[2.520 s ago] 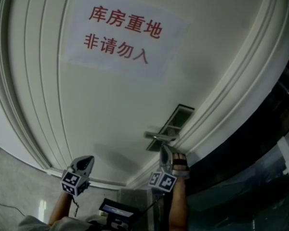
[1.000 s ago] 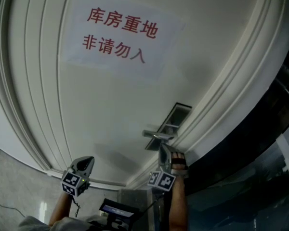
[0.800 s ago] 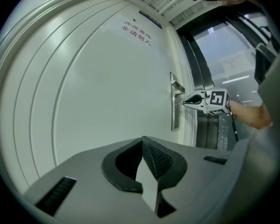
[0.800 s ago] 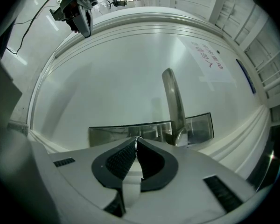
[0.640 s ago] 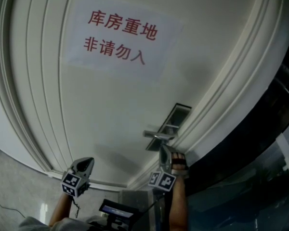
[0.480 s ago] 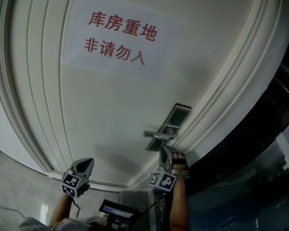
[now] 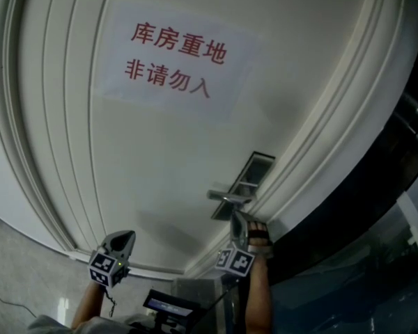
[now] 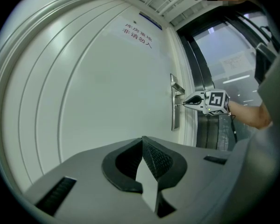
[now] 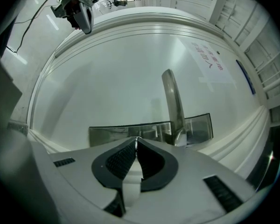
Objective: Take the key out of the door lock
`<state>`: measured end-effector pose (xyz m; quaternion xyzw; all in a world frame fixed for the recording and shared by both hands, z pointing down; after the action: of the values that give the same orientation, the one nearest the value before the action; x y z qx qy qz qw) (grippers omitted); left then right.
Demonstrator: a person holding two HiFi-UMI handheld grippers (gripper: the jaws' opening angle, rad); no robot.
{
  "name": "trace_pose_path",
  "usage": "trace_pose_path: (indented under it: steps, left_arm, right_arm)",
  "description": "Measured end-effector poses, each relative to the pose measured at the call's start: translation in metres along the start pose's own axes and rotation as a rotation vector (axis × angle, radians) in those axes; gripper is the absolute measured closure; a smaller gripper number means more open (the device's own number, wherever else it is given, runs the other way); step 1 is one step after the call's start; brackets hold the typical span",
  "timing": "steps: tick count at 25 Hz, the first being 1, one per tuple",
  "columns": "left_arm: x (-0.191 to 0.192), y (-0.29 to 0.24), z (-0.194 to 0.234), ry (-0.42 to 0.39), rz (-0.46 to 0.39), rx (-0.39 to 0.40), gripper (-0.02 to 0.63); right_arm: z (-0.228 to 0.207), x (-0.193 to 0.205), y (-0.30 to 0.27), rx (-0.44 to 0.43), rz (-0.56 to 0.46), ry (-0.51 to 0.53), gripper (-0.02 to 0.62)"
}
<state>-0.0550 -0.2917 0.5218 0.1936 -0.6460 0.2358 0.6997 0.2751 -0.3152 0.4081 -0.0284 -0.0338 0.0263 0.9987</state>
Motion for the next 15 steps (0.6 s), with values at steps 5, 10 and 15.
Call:
trace_pose_path:
  steps: [5,10,15]
  left_arm:
    - [-0.004,0.000,-0.001,-0.009,-0.003,-0.002,0.600]
    - [-0.003,0.005,-0.004,-0.008,-0.006,-0.004,0.600]
    - [-0.005,0.012,-0.005,-0.007,-0.007,-0.012,0.600]
  right_arm:
    - [-0.004,-0.001,0.000,0.020,-0.017,-0.014,0.572]
    - [-0.001,0.000,0.002,0.022,-0.017,-0.011,0.572]
    - [-0.004,0.001,0.004,0.030,-0.016,-0.004,0.574]
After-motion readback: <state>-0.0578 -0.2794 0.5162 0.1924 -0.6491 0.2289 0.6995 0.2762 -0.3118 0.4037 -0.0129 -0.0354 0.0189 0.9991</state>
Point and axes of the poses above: the fingertips, and each gripper's own axes: y backward along the fingers, z to its left, x out of its underside, the point moved 9 cm from there along y, backward along the fingers
